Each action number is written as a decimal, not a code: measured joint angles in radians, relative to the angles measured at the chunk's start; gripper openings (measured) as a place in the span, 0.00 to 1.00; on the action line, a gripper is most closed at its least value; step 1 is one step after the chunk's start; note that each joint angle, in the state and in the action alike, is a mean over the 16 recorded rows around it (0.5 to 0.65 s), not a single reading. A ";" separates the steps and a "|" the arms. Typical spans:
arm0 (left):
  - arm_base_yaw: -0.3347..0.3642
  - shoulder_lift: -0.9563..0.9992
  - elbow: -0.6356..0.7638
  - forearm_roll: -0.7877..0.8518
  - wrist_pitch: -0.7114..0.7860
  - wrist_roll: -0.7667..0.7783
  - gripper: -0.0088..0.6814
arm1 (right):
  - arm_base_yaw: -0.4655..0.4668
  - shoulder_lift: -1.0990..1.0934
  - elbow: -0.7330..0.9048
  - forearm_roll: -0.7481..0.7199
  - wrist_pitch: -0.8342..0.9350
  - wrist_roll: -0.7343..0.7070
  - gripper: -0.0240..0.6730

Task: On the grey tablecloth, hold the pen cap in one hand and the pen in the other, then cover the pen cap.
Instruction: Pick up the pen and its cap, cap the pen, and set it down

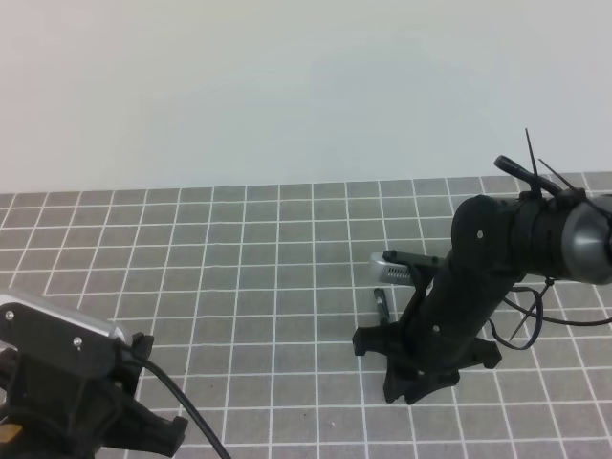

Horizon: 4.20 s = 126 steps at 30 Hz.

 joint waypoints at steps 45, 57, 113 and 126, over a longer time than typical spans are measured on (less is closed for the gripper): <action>0.001 -0.470 -0.040 0.130 0.067 0.238 0.01 | 0.000 -0.637 -0.005 -0.321 0.148 -0.131 0.05; 0.001 -0.652 -0.040 0.042 0.346 0.338 0.01 | 0.000 -1.048 0.311 -0.324 0.017 -0.312 0.04; 0.580 -0.708 -0.029 -0.386 0.158 0.437 0.01 | -0.058 -1.526 0.879 -0.348 -0.108 -0.316 0.04; 0.607 -0.707 -0.022 -0.362 0.075 0.419 0.01 | -0.342 -1.694 1.047 -0.323 -0.301 -0.319 0.04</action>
